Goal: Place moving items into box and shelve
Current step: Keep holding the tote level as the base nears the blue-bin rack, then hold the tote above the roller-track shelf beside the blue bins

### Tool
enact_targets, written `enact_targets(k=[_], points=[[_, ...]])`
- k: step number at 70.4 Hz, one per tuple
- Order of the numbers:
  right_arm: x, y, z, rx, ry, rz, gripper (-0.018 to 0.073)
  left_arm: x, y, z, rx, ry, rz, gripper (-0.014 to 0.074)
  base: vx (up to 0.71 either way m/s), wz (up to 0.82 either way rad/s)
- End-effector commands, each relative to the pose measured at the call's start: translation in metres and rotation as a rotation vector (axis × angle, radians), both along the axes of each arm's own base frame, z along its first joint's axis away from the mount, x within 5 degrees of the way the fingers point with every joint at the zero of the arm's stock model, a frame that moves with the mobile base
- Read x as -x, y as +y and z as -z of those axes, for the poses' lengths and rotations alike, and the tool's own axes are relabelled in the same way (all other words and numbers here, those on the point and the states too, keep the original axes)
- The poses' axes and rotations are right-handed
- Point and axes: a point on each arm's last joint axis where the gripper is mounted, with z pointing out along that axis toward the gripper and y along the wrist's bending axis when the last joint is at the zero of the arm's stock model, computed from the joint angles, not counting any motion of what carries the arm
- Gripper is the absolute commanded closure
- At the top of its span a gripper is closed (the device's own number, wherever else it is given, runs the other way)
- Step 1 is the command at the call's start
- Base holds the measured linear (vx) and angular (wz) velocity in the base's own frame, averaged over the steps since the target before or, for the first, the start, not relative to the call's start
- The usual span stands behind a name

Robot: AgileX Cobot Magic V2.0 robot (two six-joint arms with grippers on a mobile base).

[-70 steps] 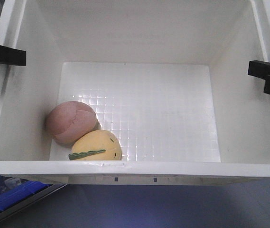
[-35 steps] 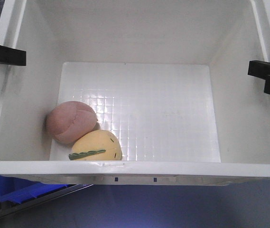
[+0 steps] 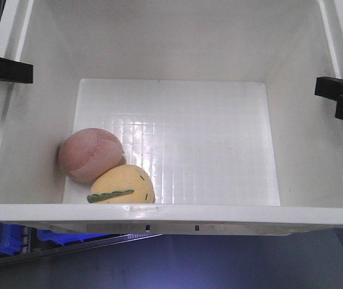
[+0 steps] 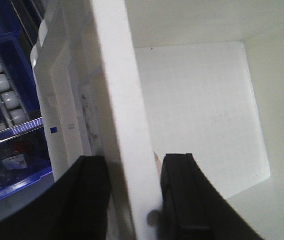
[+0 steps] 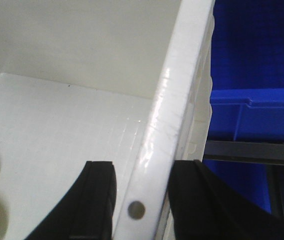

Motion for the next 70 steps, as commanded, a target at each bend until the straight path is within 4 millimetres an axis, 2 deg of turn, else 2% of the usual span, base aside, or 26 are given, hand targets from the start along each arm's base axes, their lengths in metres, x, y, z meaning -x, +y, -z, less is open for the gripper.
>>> enact_targets(k=[1,70], points=[[0.002,0.0014,-0.0267,-0.096,-0.146,0.023,0.0564,0.0071,-0.0077,-0.0319,0.165,-0.154,0.008,0.0602,0.06,0.35],[0.0018,0.0012,-0.0269,-0.097,-0.149,0.025,0.0564,0.0071,-0.0077,-0.0319,0.165,-0.154,0.008,0.0602,0.04,0.25]])
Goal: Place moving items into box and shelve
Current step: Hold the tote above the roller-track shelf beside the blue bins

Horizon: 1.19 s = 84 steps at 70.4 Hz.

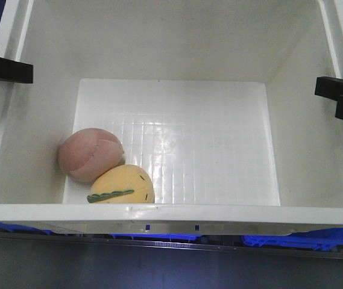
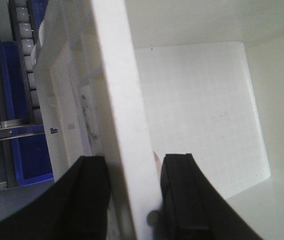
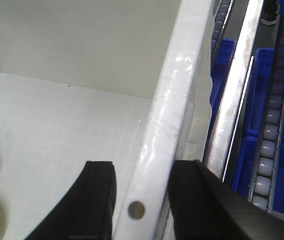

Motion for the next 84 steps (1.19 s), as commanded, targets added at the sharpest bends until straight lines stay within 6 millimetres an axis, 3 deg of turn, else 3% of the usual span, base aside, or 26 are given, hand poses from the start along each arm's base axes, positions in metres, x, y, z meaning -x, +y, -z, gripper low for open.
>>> enact_targets(k=[1,84], points=[[0.0018,0.0012,-0.0269,-0.097,-0.149,0.025,0.0564,0.0071,-0.0077,-0.0319,0.165,-0.154,0.008,0.0602,0.03,0.17],[0.002,0.0014,-0.0267,-0.096,-0.146,0.023,0.0564,0.0071,-0.0077,-0.0319,0.165,-0.154,0.008,0.0602,0.07,0.05]])
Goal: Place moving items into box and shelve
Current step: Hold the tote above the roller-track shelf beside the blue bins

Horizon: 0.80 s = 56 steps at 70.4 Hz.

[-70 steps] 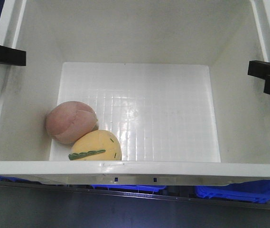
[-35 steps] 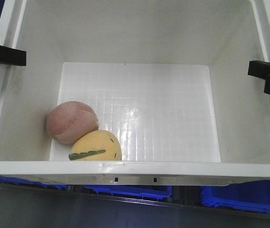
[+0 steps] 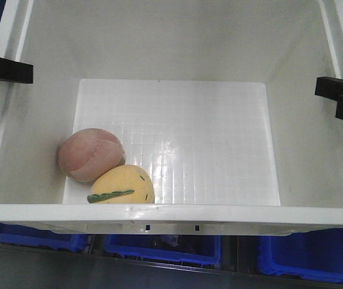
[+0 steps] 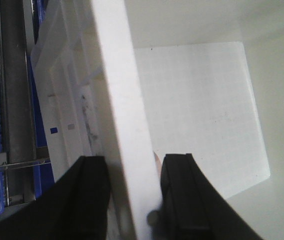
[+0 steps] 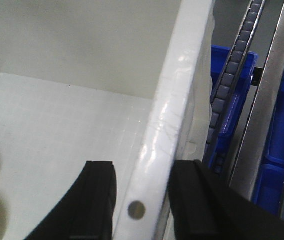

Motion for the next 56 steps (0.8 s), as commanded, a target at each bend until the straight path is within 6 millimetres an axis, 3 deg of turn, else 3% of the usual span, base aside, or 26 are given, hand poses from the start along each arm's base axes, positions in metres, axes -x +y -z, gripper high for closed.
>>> enact_targets(k=[1,56], points=[[0.0019,0.0014,-0.0267,-0.096,-0.147,0.023,0.0564,0.0068,-0.0078,-0.0318,0.165,-0.153,0.008,0.0602,0.11,-0.08],[0.0019,0.0013,-0.0268,-0.096,-0.148,0.024,0.0564,0.0071,-0.0077,-0.032,0.165,-0.154,0.008,0.0602,0.07,-0.05]])
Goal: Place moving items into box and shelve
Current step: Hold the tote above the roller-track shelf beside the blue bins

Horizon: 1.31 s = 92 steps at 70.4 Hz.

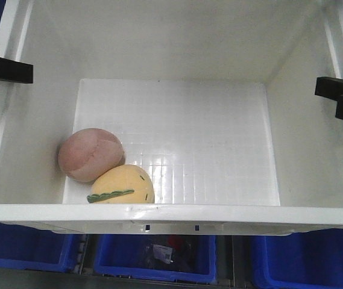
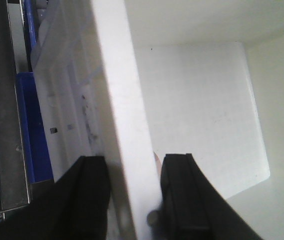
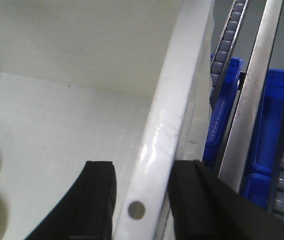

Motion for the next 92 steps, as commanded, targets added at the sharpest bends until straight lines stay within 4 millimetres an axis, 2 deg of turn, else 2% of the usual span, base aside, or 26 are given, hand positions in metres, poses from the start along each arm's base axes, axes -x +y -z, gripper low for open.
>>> enact_targets(k=[1,92], points=[[0.0019,0.0013,-0.0268,-0.096,-0.148,0.024,0.0564,0.0071,-0.0077,-0.032,0.165,-0.154,0.008,0.0602,0.05,0.0],[0.0016,0.0011,-0.0273,-0.098,-0.153,0.027,0.0564,0.0067,-0.0077,-0.0319,0.165,-0.155,0.007,0.0602,0.0,0.0]])
